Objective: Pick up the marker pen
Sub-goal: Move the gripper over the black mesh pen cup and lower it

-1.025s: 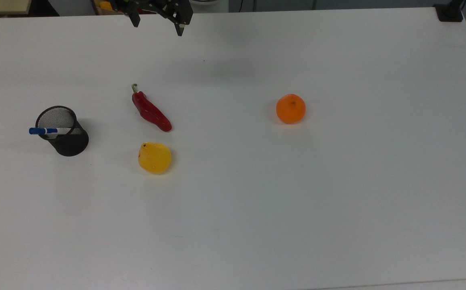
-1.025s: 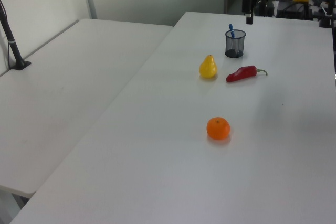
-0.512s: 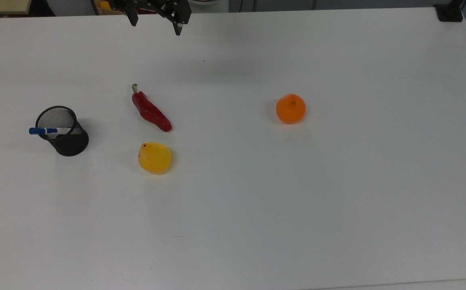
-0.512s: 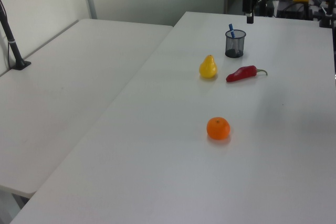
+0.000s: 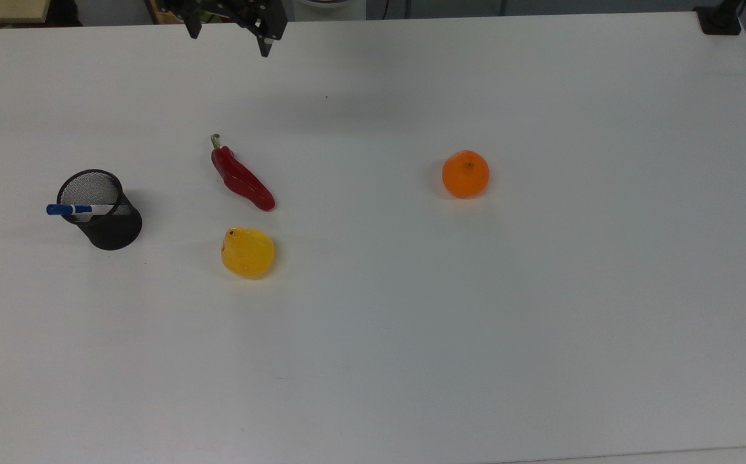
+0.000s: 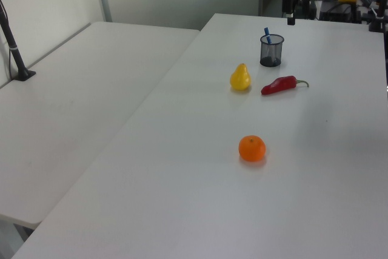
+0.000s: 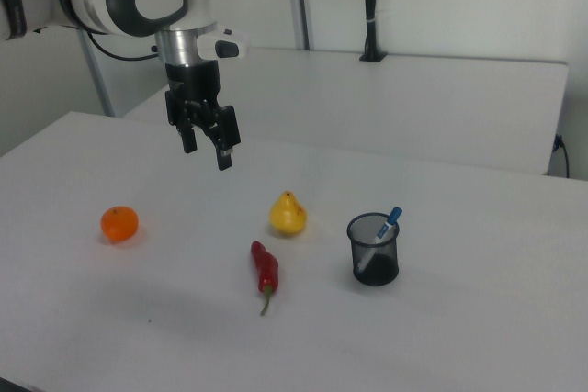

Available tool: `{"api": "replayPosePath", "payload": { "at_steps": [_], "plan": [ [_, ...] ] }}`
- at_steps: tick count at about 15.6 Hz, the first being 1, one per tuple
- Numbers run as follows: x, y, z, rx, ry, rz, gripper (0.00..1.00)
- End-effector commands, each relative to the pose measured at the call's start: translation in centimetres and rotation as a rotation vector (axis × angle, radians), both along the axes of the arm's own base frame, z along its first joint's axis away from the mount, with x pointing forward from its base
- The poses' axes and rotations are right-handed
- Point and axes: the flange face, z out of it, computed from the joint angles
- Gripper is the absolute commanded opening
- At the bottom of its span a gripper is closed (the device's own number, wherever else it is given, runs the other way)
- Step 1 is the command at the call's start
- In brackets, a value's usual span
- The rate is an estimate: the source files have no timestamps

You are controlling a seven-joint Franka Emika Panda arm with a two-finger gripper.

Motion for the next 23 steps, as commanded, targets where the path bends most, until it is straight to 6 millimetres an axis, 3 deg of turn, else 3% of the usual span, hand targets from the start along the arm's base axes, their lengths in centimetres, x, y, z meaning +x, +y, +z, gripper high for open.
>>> {"api": "replayPosePath", "payload": {
  "at_steps": [1,6,13,15,17,23],
  "plan": [
    [0.3,-3.1,0.4,-0.015,-0.066,-0.025,1.00],
    [2.5,-7.3,-0.4,-0.039,-0.205,-0.085,1.00],
    [4.2,-8.8,-1.6,-0.042,-0.286,-0.126,1.00],
    [4.4,-10.2,-2.0,-0.044,-0.303,-0.148,1.00],
    [5.3,-12.3,-3.4,-0.054,-0.346,-0.179,1.00],
    [7.2,-15.4,-7.8,-0.083,-0.396,-0.210,1.00]
  ]
}}
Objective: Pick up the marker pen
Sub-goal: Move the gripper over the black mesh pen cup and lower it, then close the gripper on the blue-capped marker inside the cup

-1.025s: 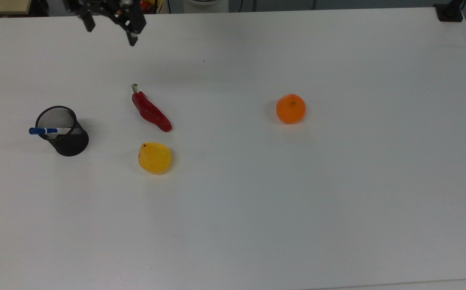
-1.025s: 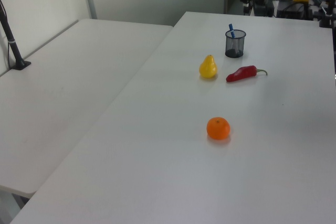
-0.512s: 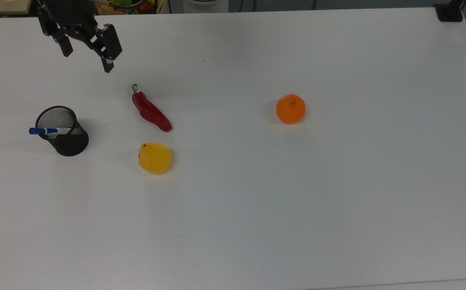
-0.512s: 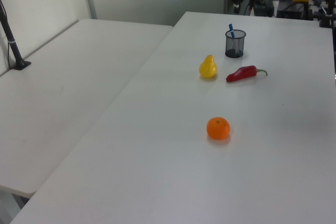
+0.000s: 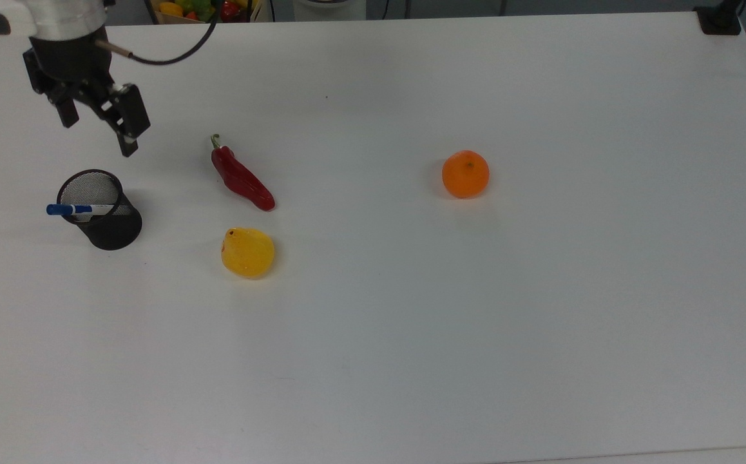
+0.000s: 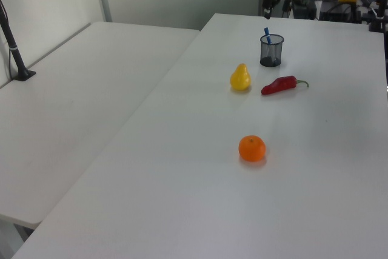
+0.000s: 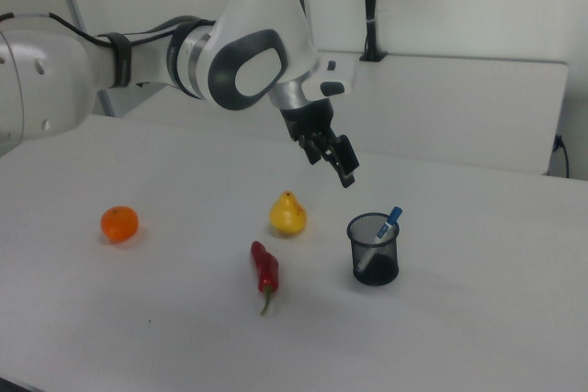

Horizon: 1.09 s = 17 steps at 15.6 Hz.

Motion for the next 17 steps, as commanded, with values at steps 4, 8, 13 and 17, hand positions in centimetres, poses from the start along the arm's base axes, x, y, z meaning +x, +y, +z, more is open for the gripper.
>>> {"api": "replayPosePath", "payload": {
  "at_steps": [4,8,13,17],
  "plan": [
    [1.6,-2.8,-4.0,-0.015,-0.078,-0.039,1.00],
    [3.0,-3.7,-6.1,-0.022,-0.182,-0.148,0.96],
    [3.0,-5.3,-8.0,-0.035,-0.182,-0.161,0.83],
    [3.5,-5.1,-8.9,-0.043,-0.194,-0.152,0.61]
  ]
}}
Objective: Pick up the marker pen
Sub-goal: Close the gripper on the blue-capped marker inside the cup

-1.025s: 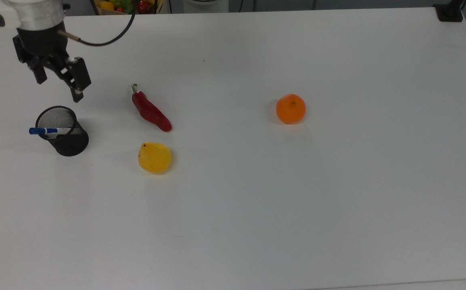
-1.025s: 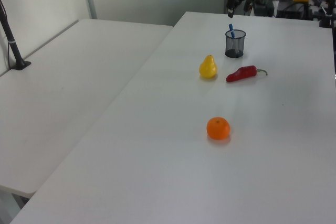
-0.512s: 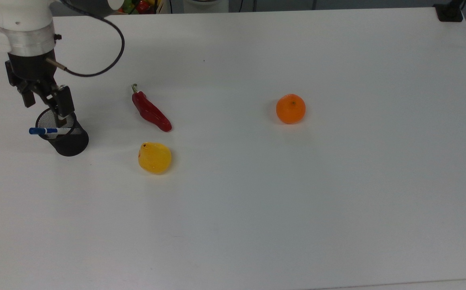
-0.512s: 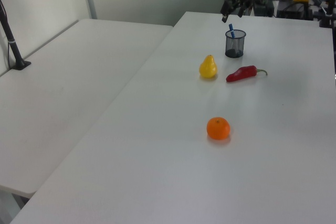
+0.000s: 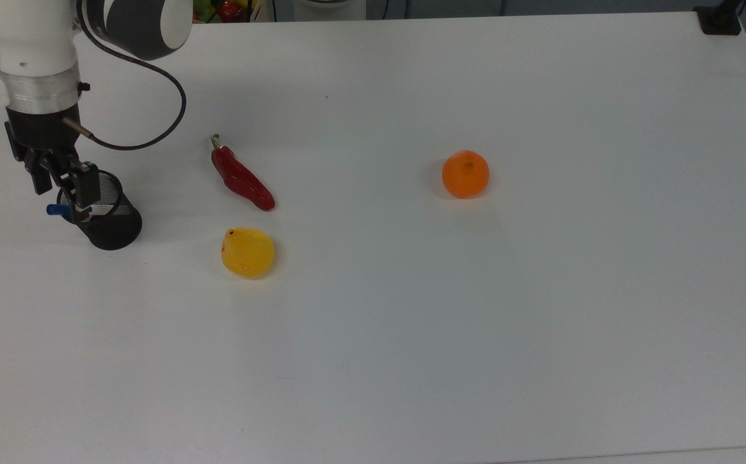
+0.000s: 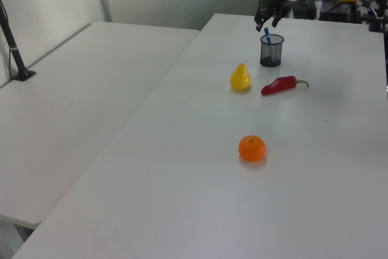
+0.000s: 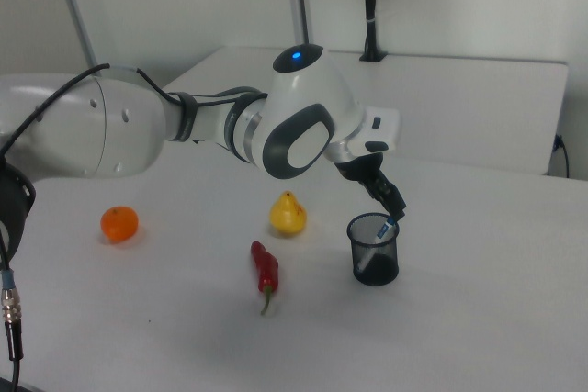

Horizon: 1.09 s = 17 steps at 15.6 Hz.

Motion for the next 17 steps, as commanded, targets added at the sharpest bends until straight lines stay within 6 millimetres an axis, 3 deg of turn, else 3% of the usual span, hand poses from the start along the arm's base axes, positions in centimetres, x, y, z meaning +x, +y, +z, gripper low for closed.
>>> {"api": "replayPosePath", "payload": {
  "at_steps": [1,6,10,17],
  "plan": [
    [0.4,0.4,-0.2,-0.015,-0.046,-0.002,0.57],
    [0.4,0.3,-0.1,-0.018,-0.048,-0.001,0.41],
    [0.4,0.3,-0.8,-0.044,-0.027,0.016,0.36],
    [0.4,0.2,-1.1,-0.053,-0.017,0.024,0.11]
  ]
}}
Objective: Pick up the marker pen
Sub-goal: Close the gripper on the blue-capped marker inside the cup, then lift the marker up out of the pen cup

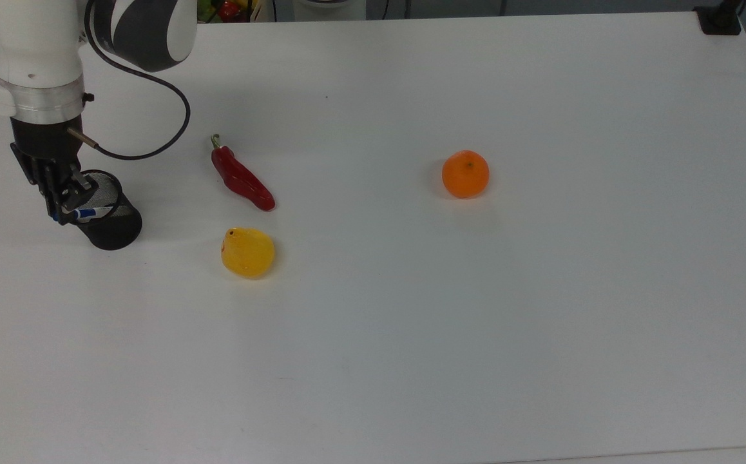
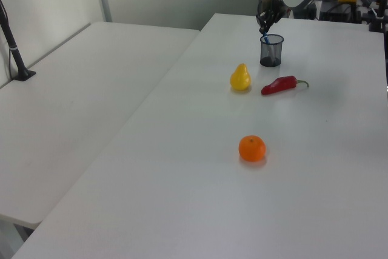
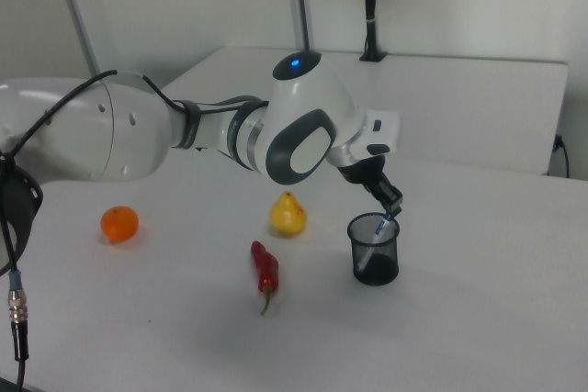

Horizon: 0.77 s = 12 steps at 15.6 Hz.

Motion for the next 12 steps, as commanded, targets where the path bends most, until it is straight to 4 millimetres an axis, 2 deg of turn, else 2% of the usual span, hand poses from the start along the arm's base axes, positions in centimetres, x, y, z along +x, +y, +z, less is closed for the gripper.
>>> {"api": "replayPosePath", "payload": {
  "at_steps": [1,4,7,9,10,12],
  "plan": [
    [-0.2,0.1,0.0,-0.016,-0.007,0.003,0.07],
    [-0.4,-0.2,0.8,-0.015,-0.014,-0.004,0.04],
    [-0.8,-1.1,2.9,-0.016,-0.044,-0.014,0.04],
    [-1.2,-1.5,4.9,-0.023,-0.072,-0.015,0.04],
    [-1.2,-1.5,6.8,-0.030,-0.101,-0.015,0.04],
    [-1.5,-1.2,9.3,-0.034,-0.137,-0.014,0.04]
  ]
}}
